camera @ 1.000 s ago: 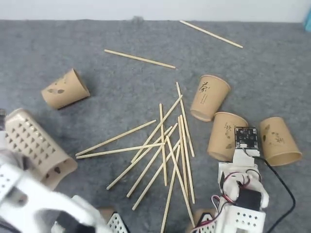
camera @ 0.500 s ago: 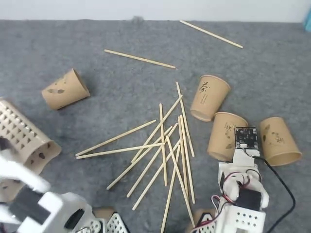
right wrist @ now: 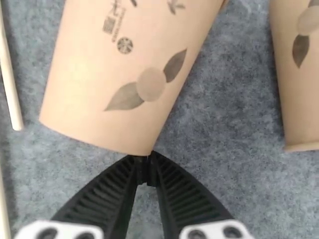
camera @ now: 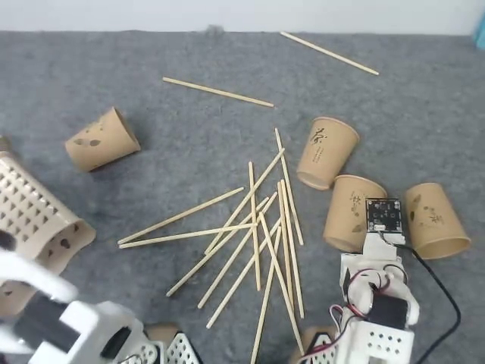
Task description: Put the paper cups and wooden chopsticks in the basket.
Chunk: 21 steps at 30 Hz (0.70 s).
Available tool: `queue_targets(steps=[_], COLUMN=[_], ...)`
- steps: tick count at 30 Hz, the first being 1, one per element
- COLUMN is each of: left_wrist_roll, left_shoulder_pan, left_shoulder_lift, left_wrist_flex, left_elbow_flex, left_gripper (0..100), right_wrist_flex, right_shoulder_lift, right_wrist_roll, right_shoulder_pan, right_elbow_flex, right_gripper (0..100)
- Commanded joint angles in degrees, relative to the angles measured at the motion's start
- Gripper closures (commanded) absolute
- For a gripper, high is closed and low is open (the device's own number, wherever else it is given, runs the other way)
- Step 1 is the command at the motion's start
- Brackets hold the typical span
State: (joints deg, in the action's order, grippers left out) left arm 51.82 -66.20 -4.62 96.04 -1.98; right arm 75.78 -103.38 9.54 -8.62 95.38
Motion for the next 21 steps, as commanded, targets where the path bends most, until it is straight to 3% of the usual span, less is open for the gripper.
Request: queue_targets(steps=[1, 5, 11, 17, 21], left_wrist_roll=[15.8, 20.8, 20.4, 7.4, 3.9], left_shoulder_pan=[-0.7, 0.2, 1.6, 1.8, 1.9], left_shoulder_lift=[-8.5, -17.1, -34.3, -56.3, -68.7], left_wrist_flex=[4.5, -1.0, -23.3, -50.4, -58.5], left_elbow_flex=[2.9, 16.7, 43.7, 70.1, 82.4], left_gripper=[75, 77, 80, 76, 75], right_wrist_flex=[-0.7, -0.7, -0.7, -0.7, -0.7], right_shoulder_lift=[-0.7, -0.7, -0.7, -0.7, -0.7], right_wrist_roll=[0.7, 0.7, 0.7, 0.7, 0.7], right_shoulder_pan=[-0.7, -0.7, -0.7, -0.7, -0.7], right_elbow_flex=[1.1, 1.1, 1.1, 1.1, 1.1], right_gripper=[99.1, 99.1, 99.1, 99.1, 99.1])
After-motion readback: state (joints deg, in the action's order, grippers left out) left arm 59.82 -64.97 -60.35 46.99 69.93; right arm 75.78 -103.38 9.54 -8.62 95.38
